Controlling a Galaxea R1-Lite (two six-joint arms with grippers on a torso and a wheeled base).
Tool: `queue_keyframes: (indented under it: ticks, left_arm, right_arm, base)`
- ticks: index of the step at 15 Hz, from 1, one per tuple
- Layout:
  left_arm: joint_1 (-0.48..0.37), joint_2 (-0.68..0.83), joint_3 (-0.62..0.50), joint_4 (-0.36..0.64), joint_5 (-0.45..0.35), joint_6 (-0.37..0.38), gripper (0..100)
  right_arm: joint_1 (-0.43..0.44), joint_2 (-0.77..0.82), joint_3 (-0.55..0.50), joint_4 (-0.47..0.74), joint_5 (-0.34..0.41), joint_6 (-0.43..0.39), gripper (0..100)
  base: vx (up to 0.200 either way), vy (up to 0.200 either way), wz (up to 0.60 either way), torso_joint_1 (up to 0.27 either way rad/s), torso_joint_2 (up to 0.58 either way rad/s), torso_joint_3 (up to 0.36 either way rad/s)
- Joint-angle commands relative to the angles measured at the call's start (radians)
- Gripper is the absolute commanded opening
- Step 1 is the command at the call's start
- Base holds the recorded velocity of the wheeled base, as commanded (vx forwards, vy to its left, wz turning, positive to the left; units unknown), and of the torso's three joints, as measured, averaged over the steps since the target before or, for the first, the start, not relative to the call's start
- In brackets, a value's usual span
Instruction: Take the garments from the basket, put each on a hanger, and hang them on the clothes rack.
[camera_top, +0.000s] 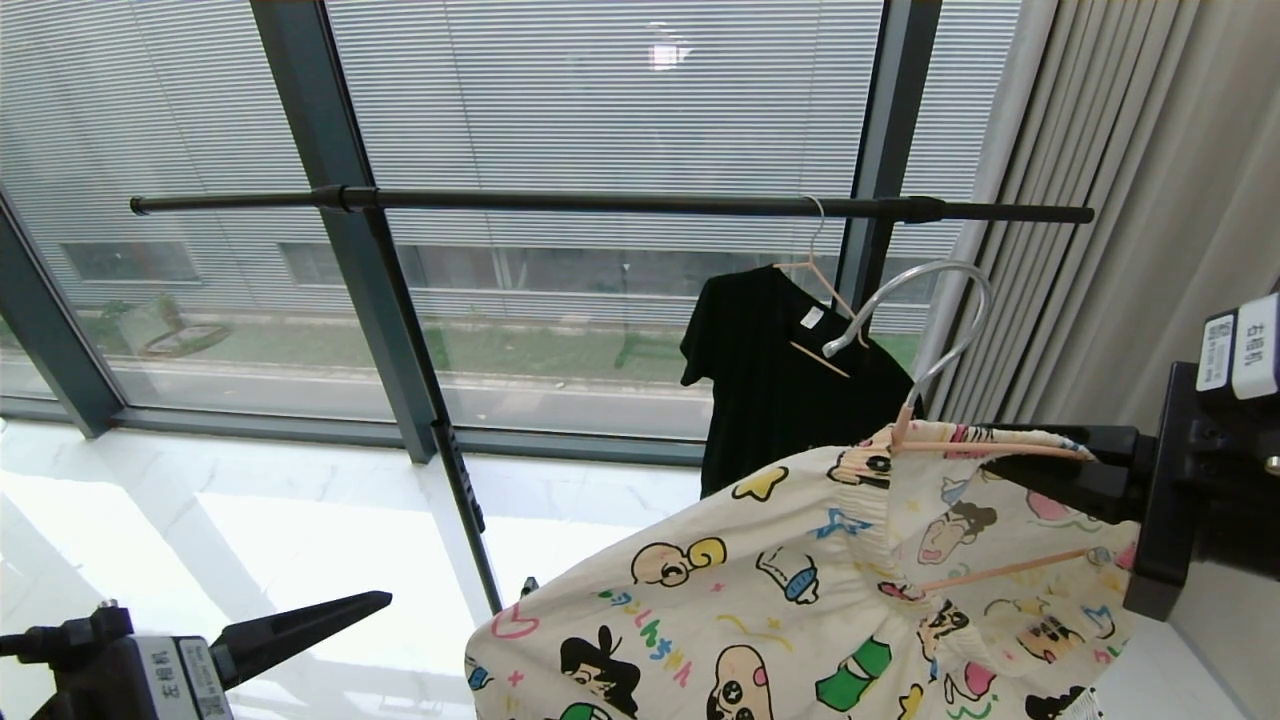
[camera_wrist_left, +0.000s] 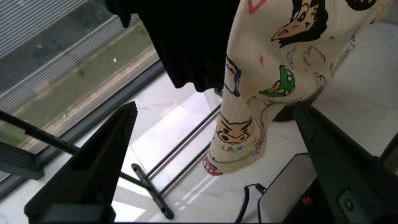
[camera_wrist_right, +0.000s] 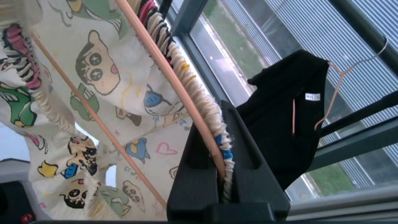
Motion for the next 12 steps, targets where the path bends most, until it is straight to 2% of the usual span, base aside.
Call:
queue_keyframes:
  ticks: [1,5,7,8,10,11,12]
  left_arm:
    - [-0.003,0.063,-0.036,-0.001,0.000,-0.017,100]
    - [-0.086,0.128,-0.045,-0.001,-0.024,-0.017,100]
    - [-0.095,0.170,-0.045,-0.002,-0.035,-0.020,100]
    - [-0.081,0.201,-0.048,-0.016,-0.035,-0.040,100]
    - [-0.056,0.255,-0.039,-0.114,-0.035,-0.117,100]
    - [-0.043,0.273,-0.034,-0.159,-0.035,-0.120,0]
    - [-0.024,0.292,-0.033,-0.190,-0.035,-0.120,0]
  right_arm:
    - [0.002,-0.001,-0.003,-0.002,0.001,0.001,0]
    - [0.002,-0.001,-0.004,-0.002,0.003,0.005,0]
    - [0.005,-0.006,-0.006,-0.002,0.003,0.005,0]
    - [0.009,-0.015,-0.006,-0.002,0.003,0.004,0]
    - [0.021,-0.027,-0.003,-0.001,0.003,0.004,0]
    - [0.025,-0.029,-0.003,-0.001,0.003,0.004,0]
    - [0.029,-0.029,-0.004,-0.001,0.003,0.004,0]
  base:
    - [0.000,0.000,0.00,0.000,0.00,0.000]
    - [0.000,0.000,0.00,0.000,0.00,0.000]
    - [0.000,0.000,0.00,0.000,0.00,0.000]
    - [0.000,0.000,0.00,0.000,0.00,0.000]
    - [0.000,0.000,0.00,0.000,0.00,0.000]
    - [0.000,0.000,0.00,0.000,0.00,0.000]
    - [0.000,0.000,0.00,0.000,0.00,0.000]
